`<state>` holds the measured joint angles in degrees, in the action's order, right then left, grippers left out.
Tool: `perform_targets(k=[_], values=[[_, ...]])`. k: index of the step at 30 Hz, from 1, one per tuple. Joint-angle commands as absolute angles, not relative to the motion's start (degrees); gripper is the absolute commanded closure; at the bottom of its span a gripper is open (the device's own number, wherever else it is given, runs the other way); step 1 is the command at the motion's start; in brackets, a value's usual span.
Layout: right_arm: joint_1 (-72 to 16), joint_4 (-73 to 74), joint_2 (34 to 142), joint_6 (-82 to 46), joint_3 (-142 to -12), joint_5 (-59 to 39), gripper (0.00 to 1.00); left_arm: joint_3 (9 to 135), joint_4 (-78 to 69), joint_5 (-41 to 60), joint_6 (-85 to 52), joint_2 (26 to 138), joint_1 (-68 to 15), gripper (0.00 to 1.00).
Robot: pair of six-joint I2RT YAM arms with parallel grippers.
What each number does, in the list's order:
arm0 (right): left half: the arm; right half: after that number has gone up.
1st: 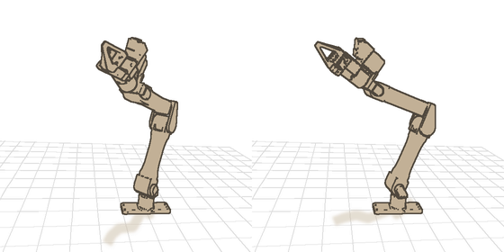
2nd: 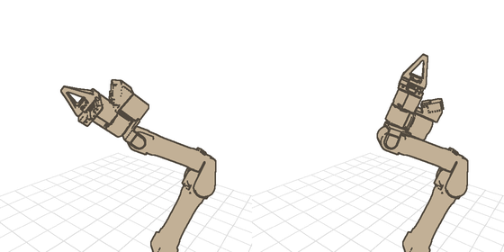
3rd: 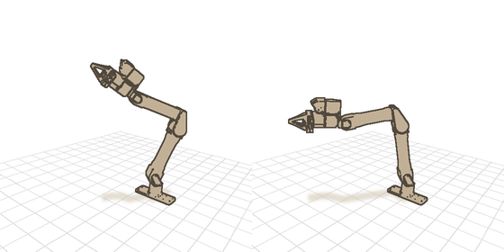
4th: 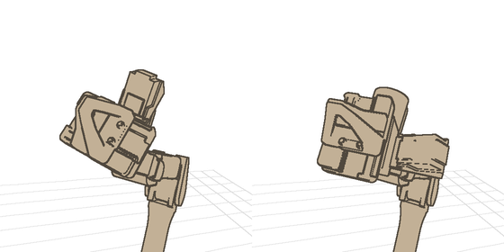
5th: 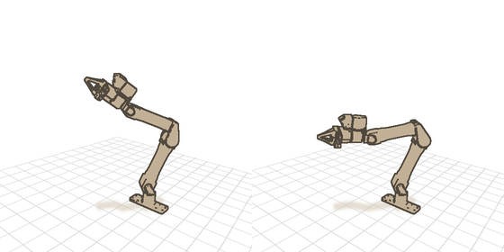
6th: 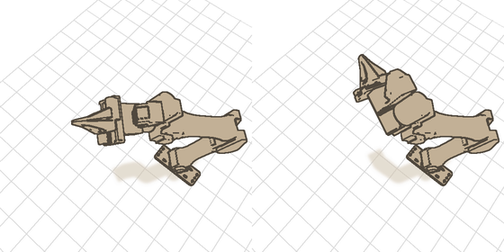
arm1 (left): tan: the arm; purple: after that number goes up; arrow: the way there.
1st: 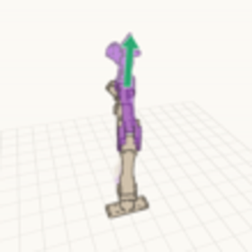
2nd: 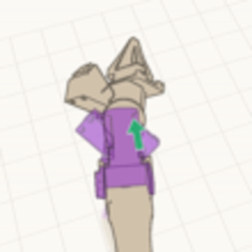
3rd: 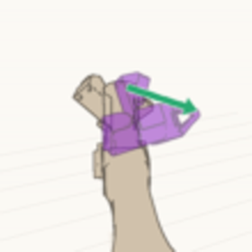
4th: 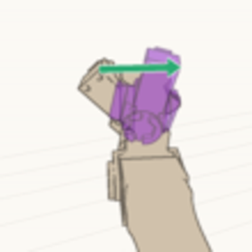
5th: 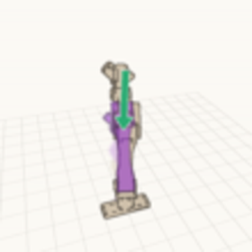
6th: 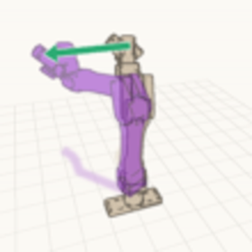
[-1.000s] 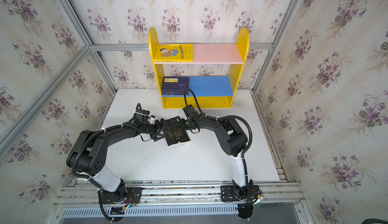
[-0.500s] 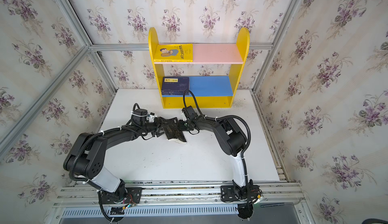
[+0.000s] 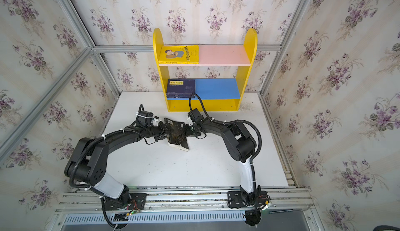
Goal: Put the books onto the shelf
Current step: 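Lift the black paperback with both grippers and tilt it upright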
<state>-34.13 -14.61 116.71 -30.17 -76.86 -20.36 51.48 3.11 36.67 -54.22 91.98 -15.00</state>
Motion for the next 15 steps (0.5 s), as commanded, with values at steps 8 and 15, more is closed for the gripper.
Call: perform_targets(k=[8,15], values=[[-32.13,-18.63,110.74,-31.26,-81.34,-21.52,0.52,60.60,20.56,31.10,-37.53,89.39,-16.46,0.85],[-31.23,-17.33,105.39,-36.04,-80.99,-21.35,0.38,62.27,27.78,23.65,-30.51,85.70,-18.51,0.87]])
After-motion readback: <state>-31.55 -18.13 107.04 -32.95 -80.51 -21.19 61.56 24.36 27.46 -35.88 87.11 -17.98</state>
